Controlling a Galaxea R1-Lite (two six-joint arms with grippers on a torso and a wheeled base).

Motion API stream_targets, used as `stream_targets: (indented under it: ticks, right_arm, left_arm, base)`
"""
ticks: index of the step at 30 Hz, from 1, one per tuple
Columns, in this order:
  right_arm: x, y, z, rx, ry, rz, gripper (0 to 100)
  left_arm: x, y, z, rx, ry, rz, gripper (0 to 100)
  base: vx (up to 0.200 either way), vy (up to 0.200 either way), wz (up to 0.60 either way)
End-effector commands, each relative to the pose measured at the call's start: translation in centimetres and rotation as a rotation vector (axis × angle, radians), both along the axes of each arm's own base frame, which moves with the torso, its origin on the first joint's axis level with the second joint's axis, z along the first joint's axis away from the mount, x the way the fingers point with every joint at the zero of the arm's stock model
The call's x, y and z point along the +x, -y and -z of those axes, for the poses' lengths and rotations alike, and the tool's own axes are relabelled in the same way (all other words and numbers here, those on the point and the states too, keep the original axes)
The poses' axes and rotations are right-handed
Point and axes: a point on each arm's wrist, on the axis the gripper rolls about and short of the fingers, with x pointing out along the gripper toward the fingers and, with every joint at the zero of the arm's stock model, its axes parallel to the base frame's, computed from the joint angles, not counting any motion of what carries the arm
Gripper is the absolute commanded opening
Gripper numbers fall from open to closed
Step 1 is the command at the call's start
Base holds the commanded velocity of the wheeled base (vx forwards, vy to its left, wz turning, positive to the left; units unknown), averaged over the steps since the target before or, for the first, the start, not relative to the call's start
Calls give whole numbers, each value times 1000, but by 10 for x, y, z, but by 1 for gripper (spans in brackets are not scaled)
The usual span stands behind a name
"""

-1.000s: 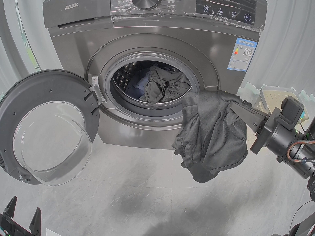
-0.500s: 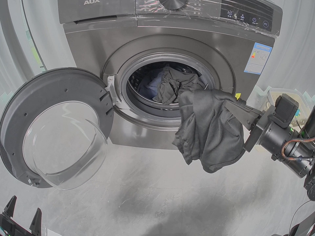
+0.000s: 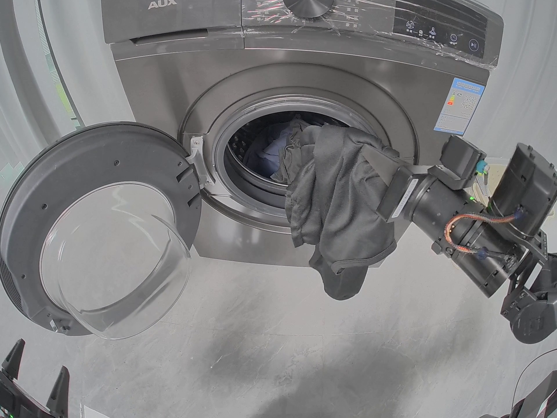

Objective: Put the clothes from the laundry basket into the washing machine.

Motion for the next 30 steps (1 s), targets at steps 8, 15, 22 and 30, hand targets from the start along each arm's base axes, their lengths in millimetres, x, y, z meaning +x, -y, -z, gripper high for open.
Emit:
stream_targets:
  ticks: [8,15,22,30]
  right_arm:
    - [27,-35,3,69,14,-10,0]
    - [25,-41,6,62,17,-41,0]
    - [37,-54,16,79,46,-37,0]
    - [38,-54,14,78,54,-34,0]
  left_arm:
    - [50,9,-67,43,-133,400,100]
    - [103,20,-82,45,-200,558,100]
    - [146,58,-71,68,-267,763,100]
    - [186,97,-67,84,-278,800,100]
  base:
    - [0,0,0]
    - [0,0,0]
    - [0,0,0]
    - [0,0,0]
